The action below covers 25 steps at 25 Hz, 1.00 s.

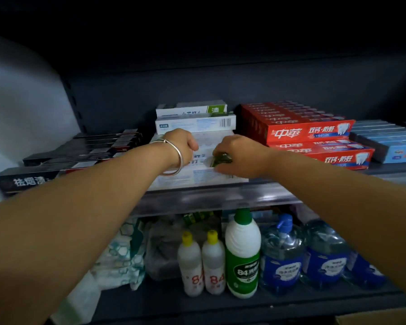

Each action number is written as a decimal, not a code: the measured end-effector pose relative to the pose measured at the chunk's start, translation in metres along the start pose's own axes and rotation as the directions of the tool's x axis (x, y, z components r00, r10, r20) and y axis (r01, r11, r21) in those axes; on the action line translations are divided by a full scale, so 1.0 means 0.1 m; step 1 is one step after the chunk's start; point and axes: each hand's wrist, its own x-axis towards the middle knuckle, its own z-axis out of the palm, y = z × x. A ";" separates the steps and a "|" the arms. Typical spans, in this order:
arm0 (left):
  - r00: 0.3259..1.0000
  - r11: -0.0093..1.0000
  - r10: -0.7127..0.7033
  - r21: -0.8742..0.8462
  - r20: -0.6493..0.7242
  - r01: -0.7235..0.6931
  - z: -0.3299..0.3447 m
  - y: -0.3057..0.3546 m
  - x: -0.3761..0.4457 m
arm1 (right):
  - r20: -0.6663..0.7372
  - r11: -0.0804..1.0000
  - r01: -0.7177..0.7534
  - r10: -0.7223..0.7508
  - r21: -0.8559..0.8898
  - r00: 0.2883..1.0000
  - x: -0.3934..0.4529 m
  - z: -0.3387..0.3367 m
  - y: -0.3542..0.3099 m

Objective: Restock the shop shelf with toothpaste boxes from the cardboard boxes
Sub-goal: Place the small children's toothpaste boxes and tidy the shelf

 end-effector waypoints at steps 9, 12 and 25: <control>0.996 0.998 0.070 0.005 0.048 -0.070 -0.28 -0.48 0.05 | 0.203 0.980 -0.116 0.148 -0.160 0.968 0.39 -0.06 -0.49; 0.997 0.997 0.077 0.012 -0.014 -0.077 -0.36 -0.48 -0.02 | 0.023 0.971 -0.075 0.082 -0.227 0.996 0.29 -0.11 -0.46; 0.983 0.971 -0.182 0.159 0.021 0.176 -0.33 -0.77 -0.14 | -0.159 0.956 -0.076 0.032 -0.282 0.987 0.32 0.23 -0.52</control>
